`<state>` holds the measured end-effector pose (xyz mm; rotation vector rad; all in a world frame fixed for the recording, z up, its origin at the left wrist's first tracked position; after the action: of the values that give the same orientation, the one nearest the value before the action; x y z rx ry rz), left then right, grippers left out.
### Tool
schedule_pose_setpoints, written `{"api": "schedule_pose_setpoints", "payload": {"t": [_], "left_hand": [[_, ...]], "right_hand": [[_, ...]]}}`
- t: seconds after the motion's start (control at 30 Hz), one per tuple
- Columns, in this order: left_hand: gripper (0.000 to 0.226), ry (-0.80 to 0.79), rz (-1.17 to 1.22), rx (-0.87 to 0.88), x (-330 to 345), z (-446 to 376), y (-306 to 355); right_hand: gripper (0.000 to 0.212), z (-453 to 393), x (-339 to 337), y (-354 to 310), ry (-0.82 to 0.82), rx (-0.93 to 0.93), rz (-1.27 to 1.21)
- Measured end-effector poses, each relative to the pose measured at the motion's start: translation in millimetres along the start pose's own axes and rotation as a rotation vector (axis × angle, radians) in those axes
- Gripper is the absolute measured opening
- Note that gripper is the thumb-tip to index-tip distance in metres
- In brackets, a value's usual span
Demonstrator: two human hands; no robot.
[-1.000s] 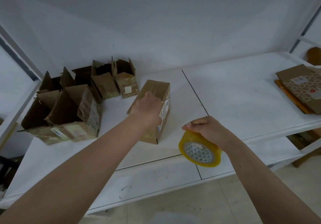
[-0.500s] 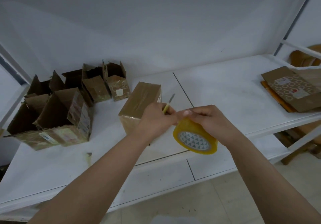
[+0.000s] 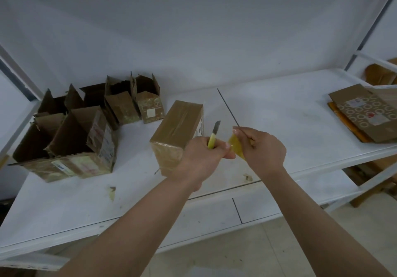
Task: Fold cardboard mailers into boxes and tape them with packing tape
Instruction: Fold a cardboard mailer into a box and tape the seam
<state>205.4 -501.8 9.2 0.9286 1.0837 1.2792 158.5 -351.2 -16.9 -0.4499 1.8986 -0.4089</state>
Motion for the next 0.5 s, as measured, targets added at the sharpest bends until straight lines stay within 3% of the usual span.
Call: {"api": "schedule_pose_setpoints", "payload": {"t": [0.23,0.33,0.43,0.5], "left_hand": [[0.023,0.325,0.022,0.185,-85,6,12],[0.023,0.487,-0.005,0.214,-133,10,-3],[0.024,0.609,-0.191,0.147,-168,11,-35],[0.025,0.598,-0.402,0.047,-183,9,-64]], "right_hand": [[0.030,-3,27,23,0.000,-0.126,0.216],[0.034,2,52,32,-0.173,-0.101,0.320],[0.037,12,71,32,-0.267,-0.068,0.366],[0.036,14,77,28,-0.323,-0.063,0.385]]}}
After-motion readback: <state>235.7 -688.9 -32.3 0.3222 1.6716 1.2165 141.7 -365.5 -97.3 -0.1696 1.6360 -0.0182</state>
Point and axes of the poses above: each hand's wrist, its own z-axis away from the middle knuckle, its own x-axis out of the palm, y = z × x, the point moved 4 cm from there along -z, towards the middle knuckle, and after that the axes turned 7 degrees about z, right-handed, at the moved point
